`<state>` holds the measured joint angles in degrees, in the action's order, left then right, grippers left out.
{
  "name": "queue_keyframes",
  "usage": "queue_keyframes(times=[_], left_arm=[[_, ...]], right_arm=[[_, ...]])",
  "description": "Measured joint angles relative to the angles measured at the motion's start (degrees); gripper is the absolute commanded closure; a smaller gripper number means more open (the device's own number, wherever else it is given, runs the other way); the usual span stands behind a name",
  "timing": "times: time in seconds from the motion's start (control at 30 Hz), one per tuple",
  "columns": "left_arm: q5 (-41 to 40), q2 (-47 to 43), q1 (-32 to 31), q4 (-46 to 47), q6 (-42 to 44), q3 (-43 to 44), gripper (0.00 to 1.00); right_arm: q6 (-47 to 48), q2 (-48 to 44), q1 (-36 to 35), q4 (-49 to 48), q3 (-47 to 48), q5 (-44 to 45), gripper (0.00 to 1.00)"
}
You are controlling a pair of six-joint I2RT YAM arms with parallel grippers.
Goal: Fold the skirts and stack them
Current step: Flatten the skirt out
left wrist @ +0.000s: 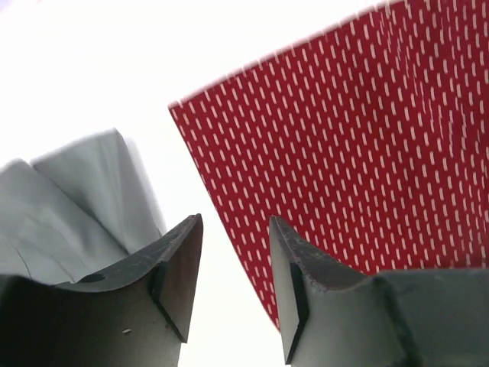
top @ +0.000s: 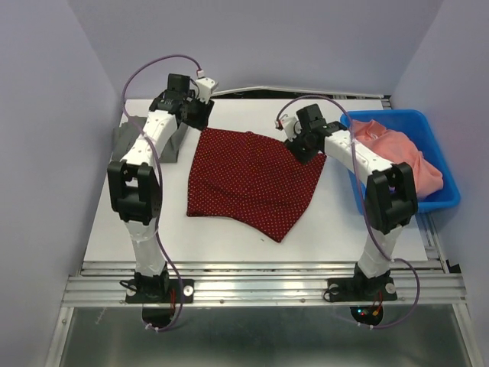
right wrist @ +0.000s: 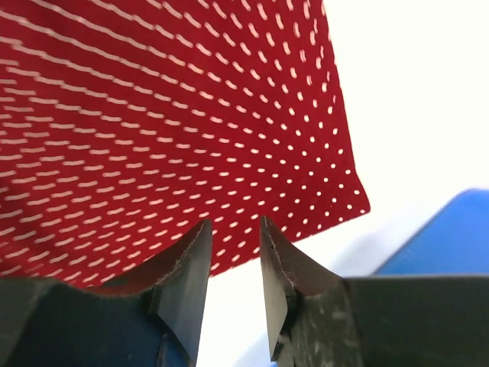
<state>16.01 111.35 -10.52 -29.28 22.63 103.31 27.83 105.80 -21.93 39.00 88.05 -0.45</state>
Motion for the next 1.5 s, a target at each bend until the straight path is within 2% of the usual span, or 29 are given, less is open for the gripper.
queue_keyframes(times=[0.13,0.17,0.27,0.4,0.57,0.67,0.7,0.8,0.87,0.97,1.07,1.17,1.33,1.43,1.5], left_arm=[[-0.44,8.55,-0.35,2.23,-2.34,7.06,0.55],[-0.55,10.67,-0.37,2.62,-2.8,7.96,0.56],[-0.7,17.62,-0.39,3.3,-4.46,9.22,0.6],[-1.07,23.98,-0.39,3.69,-5.79,9.27,0.65],[-3.19,26.62,-0.48,3.28,-6.43,16.0,0.66],[-5.09,30.99,-0.61,2.19,-6.32,22.1,0.61],[-5.44,32.72,-0.63,1.09,-6.03,24.35,0.55],[-5.66,34.86,-0.74,-0.04,-5.11,28.83,0.47],[-5.05,35.01,-0.96,-0.63,-4.35,30.05,0.43],[-4.26,34.14,-1.29,-1.14,-3.48,30.47,0.41],[-3.76,30.34,-1.81,-1.14,-3.21,26.49,0.41],[-2.89,18.47,-2.16,-2.93,-2.34,13.51,0.41],[-1.9,-3.85,-2.49,-2.01,-0.31,-8.87,0.41],[-1.11,-13.49,-2.47,-2.78,0.94,-19.39,0.41],[-0.83,-16.76,-2.47,-3.58,1.95,-25.11,0.42]], right_arm=[[1.01,7.21,3.13,-1.55,-0.31,1.77,0.69],[1.27,8.55,3.91,-2.4,-0.94,2.23,0.73],[2.47,10.88,5.92,-4.17,-3.52,3.82,0.78],[4.35,9.2,7.63,-7.89,-7.06,5.53,0.8],[6.36,3.58,7.39,-10.95,-16.11,5.55,0.84],[7.08,0.31,6.82,-11.61,-20.74,5.09,0.84],[7.13,-1.22,6.43,-11.26,-22.69,4.72,0.84],[7.02,-4.52,3.74,-7.87,-25.86,2.91,0.82],[6.67,-5.79,1.42,-4.63,-26.6,-0.28,0.8],[5.4,-7.23,-6.01,3.39,-27.04,-9.33,0.78],[3.56,-7.3,-12.52,9.99,-26.58,-19.56,0.78],[0.2,-7.48,-13.79,15.28,-22.25,-25.49,0.78],[-1.44,-9.62,-8.9,12.83,-17.38,-22.84,0.78],[-1.51,-10.05,-7.21,11.43,-18.51,-19.5,0.77],[-1.51,-10.03,-7.41,10.4,-21.11,-18.6,0.76]])
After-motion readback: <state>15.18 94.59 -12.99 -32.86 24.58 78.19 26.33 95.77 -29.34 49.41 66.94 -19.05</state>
